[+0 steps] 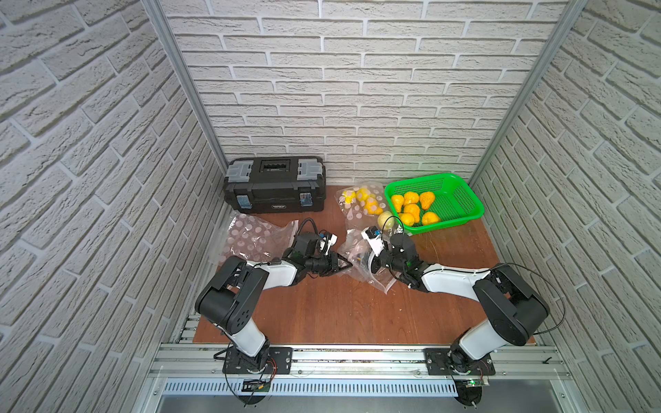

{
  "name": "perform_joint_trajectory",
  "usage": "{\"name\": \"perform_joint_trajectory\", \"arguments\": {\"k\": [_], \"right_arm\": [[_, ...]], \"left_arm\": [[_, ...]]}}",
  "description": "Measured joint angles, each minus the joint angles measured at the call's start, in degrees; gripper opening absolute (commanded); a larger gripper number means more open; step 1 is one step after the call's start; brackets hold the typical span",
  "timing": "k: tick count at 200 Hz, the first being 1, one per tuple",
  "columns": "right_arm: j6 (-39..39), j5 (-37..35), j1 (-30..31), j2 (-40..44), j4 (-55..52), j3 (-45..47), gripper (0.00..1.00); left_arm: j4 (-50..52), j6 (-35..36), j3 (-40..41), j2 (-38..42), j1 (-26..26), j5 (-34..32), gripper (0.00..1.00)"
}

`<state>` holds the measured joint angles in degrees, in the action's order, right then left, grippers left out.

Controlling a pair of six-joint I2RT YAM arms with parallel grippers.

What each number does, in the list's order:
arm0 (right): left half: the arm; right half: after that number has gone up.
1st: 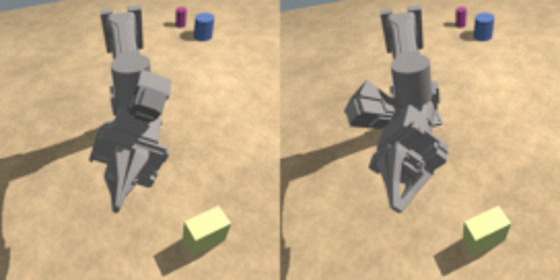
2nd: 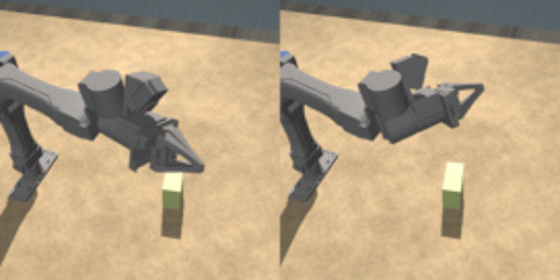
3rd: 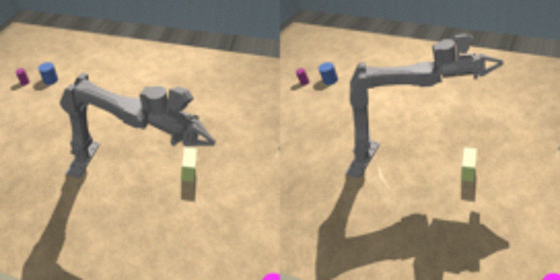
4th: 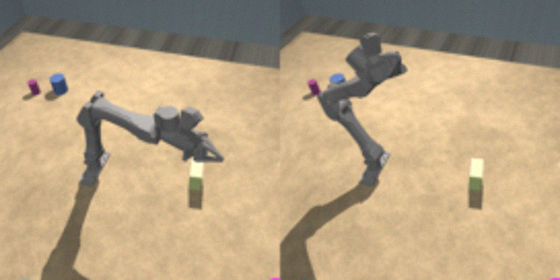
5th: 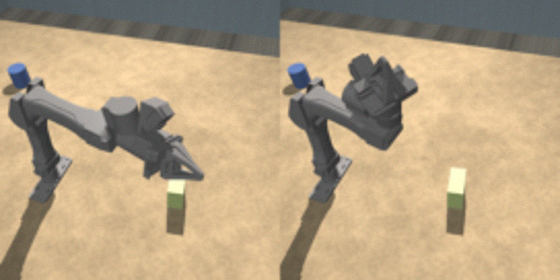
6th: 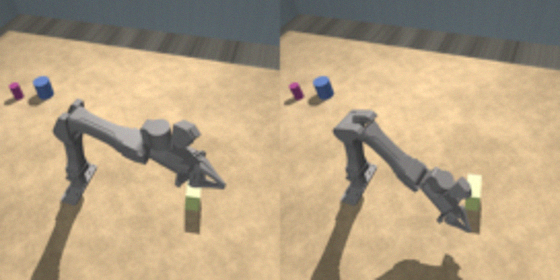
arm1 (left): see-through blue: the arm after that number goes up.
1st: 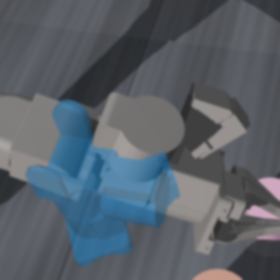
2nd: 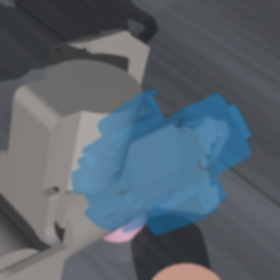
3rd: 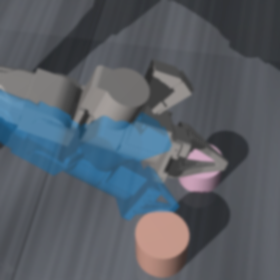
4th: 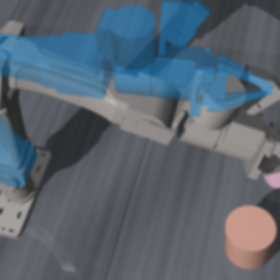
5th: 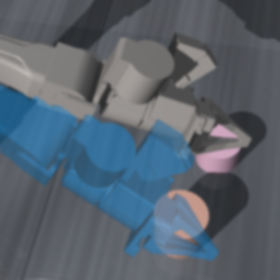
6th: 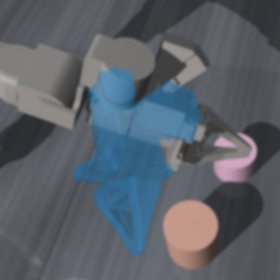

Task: Open the zip-top bag and take out the pear
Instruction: Pick up the pear from the zipper food storage bag.

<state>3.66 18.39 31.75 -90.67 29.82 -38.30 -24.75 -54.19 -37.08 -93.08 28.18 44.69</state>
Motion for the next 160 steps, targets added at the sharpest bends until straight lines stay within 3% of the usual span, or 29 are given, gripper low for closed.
{"name": "perform_joint_trajectory", "arguments": {"k": [50,70,88,110,160], "right_arm": [[0.22,-0.98,0.48,0.22,-6.56,-0.92,0.29],[0.48,-1.22,0.96,0.87,-9.16,-1.22,0.29],[0.63,-2.47,0.13,1.97,-13.18,-0.70,0.29],[0.85,-2.95,-1.09,2.29,-16.90,-0.09,0.28],[1.73,1.03,-0.96,5.49,-20.11,0.70,0.26]], "left_arm": [[9.46,2.58,0.13,6.23,-2.32,-4.31,0.00],[16.09,4.63,1.79,11.39,-4.70,-5.14,0.00],[23.26,6.32,1.99,14.64,-8.68,-10.32,0.00],[30.08,7.78,2.01,15.23,-12.02,-15.23,0.00],[35.78,8.70,2.01,14.82,-12.04,-18.53,0.00]]}}
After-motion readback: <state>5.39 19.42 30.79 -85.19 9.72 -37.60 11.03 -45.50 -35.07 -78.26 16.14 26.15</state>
